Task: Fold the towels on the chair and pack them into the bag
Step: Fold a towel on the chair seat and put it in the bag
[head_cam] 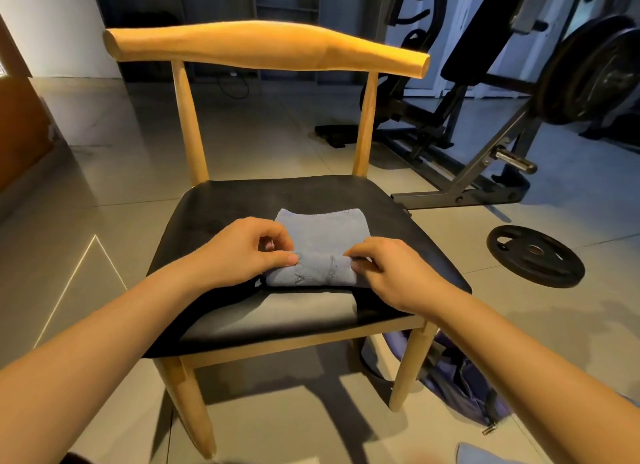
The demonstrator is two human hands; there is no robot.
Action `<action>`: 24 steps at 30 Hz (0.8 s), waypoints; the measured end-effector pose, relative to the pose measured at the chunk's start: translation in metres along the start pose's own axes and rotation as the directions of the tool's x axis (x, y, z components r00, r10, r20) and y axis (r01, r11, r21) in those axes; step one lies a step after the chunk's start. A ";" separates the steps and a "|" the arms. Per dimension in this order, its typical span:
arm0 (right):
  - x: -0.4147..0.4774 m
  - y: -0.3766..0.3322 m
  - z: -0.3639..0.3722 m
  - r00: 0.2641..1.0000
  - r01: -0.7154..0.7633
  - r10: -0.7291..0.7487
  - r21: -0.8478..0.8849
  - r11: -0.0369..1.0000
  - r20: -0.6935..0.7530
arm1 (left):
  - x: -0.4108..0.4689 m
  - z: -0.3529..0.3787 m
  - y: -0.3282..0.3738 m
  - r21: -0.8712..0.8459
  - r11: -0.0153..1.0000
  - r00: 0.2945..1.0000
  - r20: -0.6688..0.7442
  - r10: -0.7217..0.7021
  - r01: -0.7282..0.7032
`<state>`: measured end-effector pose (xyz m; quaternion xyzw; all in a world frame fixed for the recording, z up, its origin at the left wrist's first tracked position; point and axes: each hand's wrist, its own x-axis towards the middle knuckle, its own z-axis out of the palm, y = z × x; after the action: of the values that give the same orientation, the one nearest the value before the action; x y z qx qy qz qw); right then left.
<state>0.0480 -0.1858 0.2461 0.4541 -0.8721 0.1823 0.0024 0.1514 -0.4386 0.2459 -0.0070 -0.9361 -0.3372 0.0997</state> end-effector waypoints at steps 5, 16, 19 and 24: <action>0.007 0.006 0.012 0.999 -0.019 0.014 -0.114 0.993 -0.049 | -0.011 0.009 0.001 0.281 0.936 0.963 -0.100 0.248 -0.212; 0.001 0.005 0.022 0.983 0.108 -0.151 -0.346 0.932 -0.100 | 0.003 0.013 -0.010 0.320 0.939 0.986 -0.069 0.153 -0.123; 0.014 0.011 0.011 0.993 0.105 -0.113 -0.231 0.967 -0.024 | 0.000 0.014 -0.006 0.493 0.849 0.952 -0.118 0.283 -0.191; 0.018 0.010 0.003 0.987 0.117 -0.142 -0.279 0.953 -0.074 | 0.005 0.016 -0.007 0.441 0.880 0.962 -0.115 0.249 -0.175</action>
<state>0.0301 -0.1959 0.2434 0.4967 -0.8561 0.0804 0.1178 0.1434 -0.4339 0.2304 -0.0593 -0.9688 -0.1107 0.2136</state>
